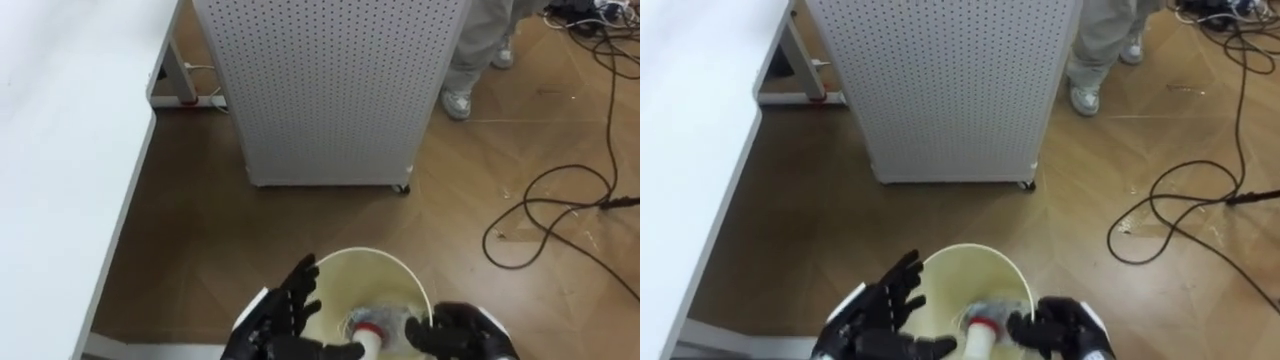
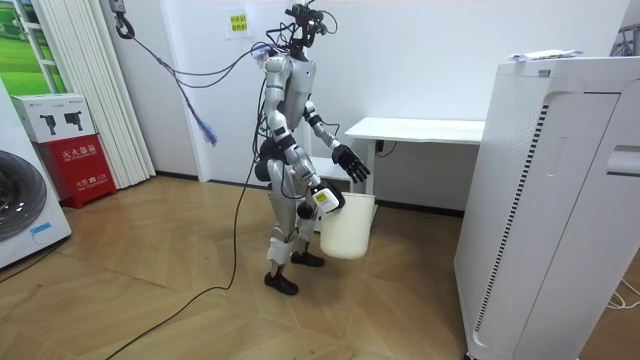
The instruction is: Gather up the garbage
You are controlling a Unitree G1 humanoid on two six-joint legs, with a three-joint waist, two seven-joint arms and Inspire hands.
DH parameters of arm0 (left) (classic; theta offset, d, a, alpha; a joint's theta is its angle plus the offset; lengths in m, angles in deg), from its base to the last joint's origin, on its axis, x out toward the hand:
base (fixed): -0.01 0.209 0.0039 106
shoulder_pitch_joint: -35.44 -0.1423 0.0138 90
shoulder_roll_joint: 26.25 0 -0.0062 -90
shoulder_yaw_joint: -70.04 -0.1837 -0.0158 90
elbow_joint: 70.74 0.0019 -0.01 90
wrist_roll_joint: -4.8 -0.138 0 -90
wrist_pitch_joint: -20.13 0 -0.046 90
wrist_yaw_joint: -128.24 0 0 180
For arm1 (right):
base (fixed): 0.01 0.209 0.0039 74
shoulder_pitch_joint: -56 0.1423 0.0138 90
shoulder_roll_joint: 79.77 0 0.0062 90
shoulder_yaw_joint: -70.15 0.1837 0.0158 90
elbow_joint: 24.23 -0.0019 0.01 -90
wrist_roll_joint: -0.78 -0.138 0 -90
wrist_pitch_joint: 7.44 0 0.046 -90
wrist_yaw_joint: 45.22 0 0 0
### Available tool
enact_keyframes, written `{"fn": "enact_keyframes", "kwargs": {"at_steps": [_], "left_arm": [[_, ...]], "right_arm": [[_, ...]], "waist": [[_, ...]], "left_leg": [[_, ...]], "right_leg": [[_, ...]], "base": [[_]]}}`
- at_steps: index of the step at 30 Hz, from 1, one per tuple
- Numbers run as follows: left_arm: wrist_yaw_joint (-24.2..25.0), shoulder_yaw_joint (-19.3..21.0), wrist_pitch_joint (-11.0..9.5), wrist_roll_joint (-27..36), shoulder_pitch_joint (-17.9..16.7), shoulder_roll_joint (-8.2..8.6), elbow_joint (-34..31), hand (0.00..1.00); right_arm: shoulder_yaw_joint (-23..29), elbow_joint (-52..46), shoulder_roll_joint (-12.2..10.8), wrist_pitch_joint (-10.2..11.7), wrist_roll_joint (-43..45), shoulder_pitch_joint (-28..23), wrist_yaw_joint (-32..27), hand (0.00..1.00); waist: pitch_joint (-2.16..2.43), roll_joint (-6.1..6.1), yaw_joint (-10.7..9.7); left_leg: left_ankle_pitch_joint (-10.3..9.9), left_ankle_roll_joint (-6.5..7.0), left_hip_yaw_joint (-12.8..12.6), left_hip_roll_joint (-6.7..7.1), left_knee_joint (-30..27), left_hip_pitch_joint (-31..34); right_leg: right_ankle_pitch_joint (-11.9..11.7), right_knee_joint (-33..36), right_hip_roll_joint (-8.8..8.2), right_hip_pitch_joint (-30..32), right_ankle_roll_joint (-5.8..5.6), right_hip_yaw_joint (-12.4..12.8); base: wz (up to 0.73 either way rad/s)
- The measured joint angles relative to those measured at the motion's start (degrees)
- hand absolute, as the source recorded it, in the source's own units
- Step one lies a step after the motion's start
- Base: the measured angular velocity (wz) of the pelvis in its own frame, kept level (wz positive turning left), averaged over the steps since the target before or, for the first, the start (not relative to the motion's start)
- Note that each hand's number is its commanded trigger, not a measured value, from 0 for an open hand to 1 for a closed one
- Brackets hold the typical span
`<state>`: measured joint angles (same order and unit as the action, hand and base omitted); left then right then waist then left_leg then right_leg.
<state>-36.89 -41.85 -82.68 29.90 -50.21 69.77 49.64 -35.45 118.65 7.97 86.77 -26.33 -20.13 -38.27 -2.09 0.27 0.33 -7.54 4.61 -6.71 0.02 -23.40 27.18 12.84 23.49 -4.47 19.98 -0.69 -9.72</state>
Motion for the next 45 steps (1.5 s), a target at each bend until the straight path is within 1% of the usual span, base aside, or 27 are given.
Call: {"fn": "enact_keyframes", "kwargs": {"at_steps": [1,4,5,6,7,8,9,10,12,15,16,17,18,19,22,25,27,29,31,33,34,36,37,39,40,42,45], "left_arm": [[0.1,0.0,0.0,0.0,0.0,-0.03,-0.1,0.0],[1.3,-0.4,0.0,0.1,-0.6,-0.17,-1.2,0.0],[1.5,-0.4,0.1,0.1,-0.7,-0.2,-1.7,0.0],[2.0,-0.4,0.5,0.1,-0.9,-0.49,-3.2,0.0],[2.5,-0.3,0.8,0.1,-1.6,-1.04,-5.6,0.0],[2.8,-0.3,0.9,0.2,-2.1,-1.43,-6.9,0.0],[3.4,-0.2,0.9,0.2,-3.1,-2.21,-9.7,0.0],[3.7,-0.1,1.1,0.2,-4.2,-2.93,-12.2,0.0],[4.2,0.1,1.4,0.2,-5.9,-3.77,-15.2,0.0],[4.6,0.3,1.8,0.1,-7.3,-4.01,-18.7,0.0],[4.6,0.4,1.8,0.0,-7.7,-4.01,-19.5,0.0],[4.7,0.6,1.8,0.0,-9.1,-4.0,-21.1,0.0],[4.7,1.2,2.0,0.1,-10.4,-4.01,-22.7,0.0],[4.8,1.7,2.0,0.1,-11.0,-4.1,-23.8,0.0],[5.2,2.1,2.1,0.1,-11.5,-4.2,-25.9,0.0],[5.9,3.8,2.1,0.1,-11.5,-4.13,-26.0,0.0],[5.6,4.6,2.1,0.0,-11.5,-4.06,-26.1,0.0],[4.8,5.4,2.1,-1.1,-11.7,-4.02,-26.7,0.0],[3.9,6.4,2.1,-1.1,-11.7,-3.87,-28.0,0.0],[2.2,8.8,2.0,-2.7,-11.8,-3.69,-29.7,0.0],[1.7,9.4,1.9,-3.5,-11.9,-3.67,-29.9,0.0],[-1.2,12.0,1.9,-8.1,-12.5,-3.0,-31.3,0.0],[-2.0,12.6,1.9,-9.4,-12.8,-2.67,-31.8,0.0],[-5.3,13.5,1.5,-14.7,-12.9,-1.97,-32.6,0.0],[-5.9,13.6,1.4,-15.6,-12.9,-1.97,-32.7,0.0],[-8.7,14.7,1.1,-18.5,-12.9,-1.94,-33.5,0.0],[-12.4,15.1,-0.2,-21.3,-12.8,-2.03,-34.6,0.0]], "right_arm": [[0.0,-0.2,0.0,0.0,-0.1,-0.1,0.1,1.0],[0.0,-2.4,0.2,0.0,-0.2,-2.0,-0.1,1.0],[0.0,-2.8,0.2,0.0,-0.2,-2.3,-0.2,1.0],[0.0,-4.3,0.4,0.1,-0.2,-3.5,-0.5,1.0],[0.0,-5.9,0.5,0.2,-0.2,-5.1,-0.6,1.0],[0.0,-7.0,0.6,0.2,-0.2,-6.0,-0.8,1.0],[0.0,-9.0,0.8,0.2,-0.2,-7.8,-1.1,1.0],[-0.1,-10.1,0.9,0.2,-0.2,-8.7,-1.4,1.0],[-0.8,-10.5,0.9,0.2,-0.7,-8.9,-1.6,1.0],[-1.1,-11.3,0.9,0.2,-1.8,-10.1,-2.1,1.0],[-1.1,-11.5,0.9,0.2,-1.8,-10.4,-2.2,1.0],[-1.1,-12.8,0.9,0.2,-1.7,-11.5,-2.6,1.0],[-1.0,-15.4,1.0,0.2,-1.4,-12.7,-2.9,1.0],[-1.0,-18.0,1.2,0.2,-1.4,-13.8,-3.2,1.0],[-1.0,-21.8,1.4,0.2,-1.7,-15.7,-3.0,1.0],[-1.0,-22.0,1.4,0.2,-1.8,-15.8,-2.5,1.0],[-0.6,-22.4,1.4,0.2,-1.8,-16.3,-2.5,1.0],[-0.5,-22.9,1.7,0.2,-1.6,-16.8,-2.6,1.0],[-0.2,-24.1,2.1,0.2,-1.5,-17.7,-2.6,1.0],[1.2,-25.3,2.1,0.2,-1.4,-19.5,-2.0,1.0],[1.4,-25.5,2.1,0.2,-1.3,-19.8,-2.0,1.0],[2.0,-26.3,2.0,0.2,-0.1,-21.1,-1.7,1.0],[2.3,-26.7,2.0,0.2,0.3,-21.5,-1.7,1.0],[3.3,-26.9,2.3,0.2,1.1,-22.0,-1.8,1.0],[3.6,-26.9,2.3,0.2,1.1,-22.0,-1.8,1.0],[4.3,-28.3,2.7,0.2,1.2,-22.5,-1.8,1.0],[6.2,-30.5,3.0,0.3,1.2,-23.7,-1.7,1.0]], "waist": [[0.02,0.04,0.0],[0.06,0.12,0.1],[0.11,0.19,0.2],[0.24,0.41,0.2],[0.42,0.66,0.1],[0.49,0.77,0.1],[0.69,1.03,0.0],[0.89,1.23,0.1],[0.97,1.35,0.0],[1.13,1.41,-0.3],[1.13,1.42,-0.3],[1.15,1.44,-0.3],[1.3,1.54,-0.2],[1.34,1.6,-0.2],[1.41,1.45,-0.1],[1.31,1.26,-0.3],[1.36,0.98,-0.5],[1.41,0.79,-0.3],[1.38,0.57,-0.2],[1.43,0.51,0.1],[1.44,0.52,0.1],[1.42,0.5,0.1],[1.42,0.5,0.2],[1.41,0.49,0.3],[1.41,0.48,0.3],[1.43,0.47,0.1],[1.5,0.38,-0.1]], "left_leg": [[0.0,-0.02,0.4,0.12,0.1,-0.1],[0.5,-0.15,2.5,1.25,1.1,-1.7],[0.5,-0.15,2.9,1.38,1.1,-2.1],[0.5,-0.16,3.8,1.71,1.3,-3.0],[0.5,-0.19,4.7,2.06,1.9,-4.2],[0.5,-0.2,5.1,2.26,2.1,-4.8],[0.5,-0.29,5.7,2.64,2.7,-6.0],[0.5,-0.29,5.9,2.79,3.1,-7.2],[0.6,-0.33,5.9,2.92,3.9,-9.2],[0.5,-0.38,5.7,2.94,4.2,-11.4],[0.5,-0.38,5.6,2.92,4.3,-11.8],[0.5,-0.4,5.5,2.92,4.7,-12.8],[0.5,-0.5,5.4,2.89,4.8,-13.3],[0.4,-0.55,5.4,2.84,4.9,-13.7],[0.4,-0.69,5.3,2.87,5.3,-15.5],[0.4,-0.71,5.2,3.05,6.2,-18.2],[0.3,-0.78,5.2,3.09,6.4,-19.0],[0.3,-0.9,5.2,3.02,6.1,-19.1],[0.1,-1.04,4.9,2.78,5.7,-19.0],[-0.8,-1.25,4.6,2.21,4.7,-19.2],[-1.0,-1.28,4.4,2.04,4.5,-19.4],[-1.6,-1.53,3.6,1.6,4.5,-20.3],[-1.7,-1.58,3.6,1.58,4.5,-20.5],[-1.8,-1.7,3.6,1.55,5.0,-21.6],[-1.8,-1.7,3.6,1.56,5.1,-21.8],[-1.9,-1.72,3.5,1.64,5.4,-21.9],[-1.9,-1.64,2.7,1.63,5.8,-21.9]], "right_leg": [[0.0,-0.1,0.04,-0.3,-0.03,0.0],[0.3,-1.0,-0.31,-2.7,-0.29,-1.2],[0.3,-1.2,-0.38,-3.3,-0.32,-1.6],[0.4,-2.1,-0.41,-4.9,-0.36,-2.3],[0.3,-3.2,-0.52,-6.7,-0.39,-3.4],[0.3,-3.7,-0.55,-7.6,-0.41,-3.8],[0.4,-4.2,-0.74,-9.2,-0.52,-4.6],[0.4,-5.0,-0.76,-10.7,-0.55,-4.8],[0.4,-6.2,-0.76,-13.0,-0.62,-5.6],[0.4,-8.0,-0.61,-16.6,-0.63,-7.4],[0.3,-8.4,-0.55,-17.2,-0.64,-7.6],[0.3,-8.9,-0.49,-18.3,-0.66,-7.7],[0.3,-9.0,-0.45,-18.7,-0.67,-7.7],[0.3,-9.4,-0.33,-19.3,-0.64,-7.6],[0.2,-10.1,-0.25,-21.2,-0.61,-7.6],[0.2,-11.0,-0.34,-23.8,-0.64,-7.6],[0.3,-11.2,-0.31,-24.6,-0.67,-7.6],[0.3,-11.7,-0.07,-24.9,-0.65,-7.3],[0.2,-11.7,0.27,-24.6,-0.55,-5.9],[0.2,-11.6,0.74,-24.8,-0.39,-4.6],[0.2,-11.5,0.78,-24.9,-0.35,-4.4],[0.3,-10.9,0.7,-24.8,-0.15,-2.6],[0.3,-10.8,0.72,-24.9,-0.12,-2.1],[0.3,-10.2,0.79,-24.6,-0.04,0.1],[0.3,-9.9,0.77,-24.4,-0.02,0.5],[0.4,-9.5,0.77,-23.3,0.0,2.3],[0.4,-8.4,0.74,-21.7,-0.07,4.6]], "base": [[0.25],[0.36],[0.34],[0.41],[0.41],[0.41],[0.28],[0.21],[0.11],[0.3],[0.22],[0.08],[0.0],[0.0],[0.0],[-0.01],[0.0],[-0.02],[-0.09],[-0.18],[-0.28],[-0.35],[-0.39],[-0.44],[-0.46],[-0.44],[-0.38]]}}
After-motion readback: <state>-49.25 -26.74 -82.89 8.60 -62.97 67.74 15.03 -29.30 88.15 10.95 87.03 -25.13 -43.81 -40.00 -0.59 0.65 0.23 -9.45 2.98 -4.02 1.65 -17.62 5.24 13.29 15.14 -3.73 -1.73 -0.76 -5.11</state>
